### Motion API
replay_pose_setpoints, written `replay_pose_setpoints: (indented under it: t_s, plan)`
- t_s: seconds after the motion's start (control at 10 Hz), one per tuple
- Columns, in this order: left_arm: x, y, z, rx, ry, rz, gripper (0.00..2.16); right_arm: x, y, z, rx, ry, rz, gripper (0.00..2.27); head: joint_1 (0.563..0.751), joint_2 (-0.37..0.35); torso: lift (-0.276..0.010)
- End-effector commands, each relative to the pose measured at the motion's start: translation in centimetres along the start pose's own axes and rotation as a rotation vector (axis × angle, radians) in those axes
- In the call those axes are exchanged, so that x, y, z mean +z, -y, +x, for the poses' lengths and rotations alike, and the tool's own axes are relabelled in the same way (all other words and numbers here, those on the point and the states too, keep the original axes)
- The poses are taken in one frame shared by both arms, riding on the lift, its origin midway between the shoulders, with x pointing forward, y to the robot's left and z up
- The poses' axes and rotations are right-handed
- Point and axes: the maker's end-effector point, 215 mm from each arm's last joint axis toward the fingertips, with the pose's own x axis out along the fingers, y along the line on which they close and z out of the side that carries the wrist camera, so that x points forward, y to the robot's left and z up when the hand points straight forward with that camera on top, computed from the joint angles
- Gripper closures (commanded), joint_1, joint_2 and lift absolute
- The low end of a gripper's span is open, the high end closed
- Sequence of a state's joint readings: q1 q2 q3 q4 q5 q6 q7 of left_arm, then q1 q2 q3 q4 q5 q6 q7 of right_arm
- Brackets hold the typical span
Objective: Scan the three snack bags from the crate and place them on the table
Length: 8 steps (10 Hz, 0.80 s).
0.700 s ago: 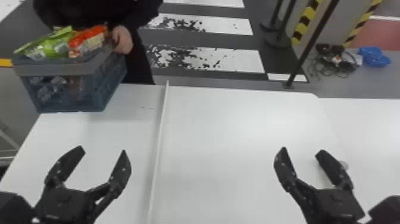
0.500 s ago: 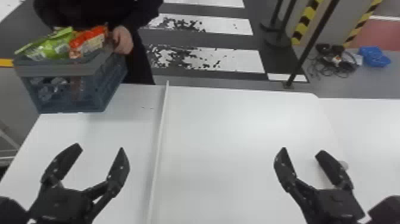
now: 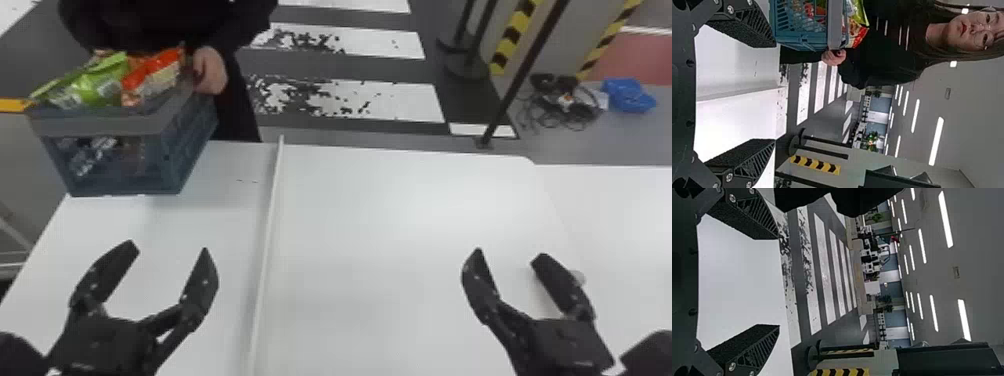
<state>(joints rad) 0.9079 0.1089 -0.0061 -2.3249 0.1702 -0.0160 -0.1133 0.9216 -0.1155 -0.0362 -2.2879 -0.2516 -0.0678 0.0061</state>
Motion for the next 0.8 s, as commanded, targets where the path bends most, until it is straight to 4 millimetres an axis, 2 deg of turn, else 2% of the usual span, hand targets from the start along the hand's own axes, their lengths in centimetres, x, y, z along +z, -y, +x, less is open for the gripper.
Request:
replay_pose_setpoints:
  t_s: [0.0, 0.4, 0.7]
  plan:
    - [-0.1, 0.0, 0.0, 0.001, -0.001, -0.001, 0.14, 0.0, 0.1, 0.0, -0.001, 0.0, -0.002, 0.13, 0.695, -0.084, -0.036]
    - [-0.1, 0.1, 0.0, 0.0, -0.001, -0.004, 0.14, -0.1, 0.6, -0.1, -0.005, -0.005, 0.002, 0.13, 0.695, -0.092, -0.036]
    - [-1.0, 0.7, 0.0, -0.016, -0.016, 0.006, 0.14, -1.5, 0.8, -0.3, 0.003, -0.027, 0.011, 0.13, 0.695, -0.103, -0.036]
